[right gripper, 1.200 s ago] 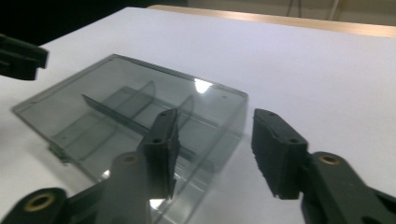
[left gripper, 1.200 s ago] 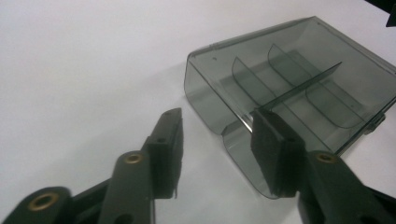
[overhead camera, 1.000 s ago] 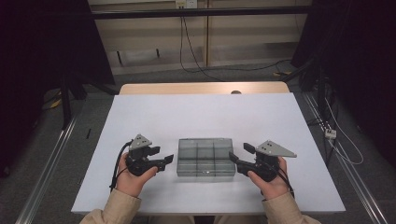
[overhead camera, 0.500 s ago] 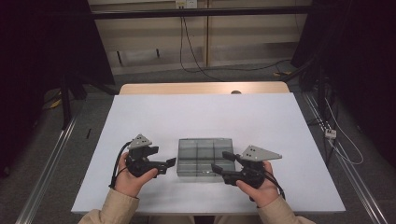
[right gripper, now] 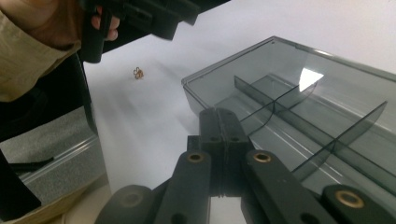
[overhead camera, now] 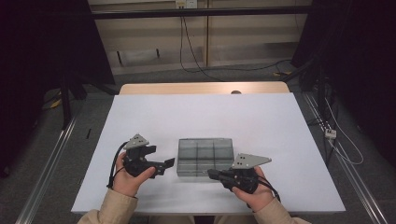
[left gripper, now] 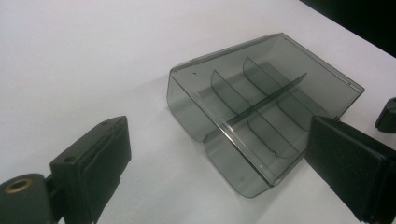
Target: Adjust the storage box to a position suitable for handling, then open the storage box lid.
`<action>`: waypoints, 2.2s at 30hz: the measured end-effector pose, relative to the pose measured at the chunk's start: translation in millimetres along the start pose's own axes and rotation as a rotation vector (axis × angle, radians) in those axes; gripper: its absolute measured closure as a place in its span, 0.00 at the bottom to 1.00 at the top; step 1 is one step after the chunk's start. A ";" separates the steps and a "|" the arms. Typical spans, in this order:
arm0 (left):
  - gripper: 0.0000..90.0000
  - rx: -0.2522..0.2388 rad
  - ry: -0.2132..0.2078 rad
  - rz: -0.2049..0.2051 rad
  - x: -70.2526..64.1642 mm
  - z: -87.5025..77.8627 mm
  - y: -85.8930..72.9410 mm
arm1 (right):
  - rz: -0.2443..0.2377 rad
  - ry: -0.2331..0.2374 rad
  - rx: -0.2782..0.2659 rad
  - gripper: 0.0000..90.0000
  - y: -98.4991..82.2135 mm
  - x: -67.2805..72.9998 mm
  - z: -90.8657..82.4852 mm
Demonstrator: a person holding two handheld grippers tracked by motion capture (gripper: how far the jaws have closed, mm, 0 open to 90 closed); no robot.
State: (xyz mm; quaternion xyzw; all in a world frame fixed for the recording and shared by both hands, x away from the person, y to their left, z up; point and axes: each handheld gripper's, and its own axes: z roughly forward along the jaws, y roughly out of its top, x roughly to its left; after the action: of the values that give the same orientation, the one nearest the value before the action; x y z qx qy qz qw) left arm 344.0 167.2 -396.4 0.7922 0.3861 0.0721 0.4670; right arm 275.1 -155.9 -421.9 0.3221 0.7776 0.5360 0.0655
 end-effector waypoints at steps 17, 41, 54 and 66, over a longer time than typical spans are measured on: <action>0.08 -0.003 -0.008 0.008 1.7 -3.5 0.9 | -0.041 -0.035 0.172 1.00 -20.1 -6.2 22.4; 0.07 0.033 -0.024 0.023 12.4 2.0 -3.0 | -0.084 -0.106 0.025 1.00 8.3 -8.0 19.7; 0.08 0.061 -0.022 0.017 14.9 20.6 -3.5 | -0.107 -0.135 0.008 1.00 12.7 -11.1 17.2; 0.09 0.072 -0.015 0.030 17.1 30.9 -2.5 | -0.103 -0.141 -0.015 1.00 17.4 -11.5 14.9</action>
State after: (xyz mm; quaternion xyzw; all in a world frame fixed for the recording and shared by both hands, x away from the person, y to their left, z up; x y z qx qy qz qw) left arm 369.2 158.3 -419.7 0.8148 0.3729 0.0590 0.4399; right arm 298.3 -146.8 -415.7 0.3183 0.7825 0.5138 0.1499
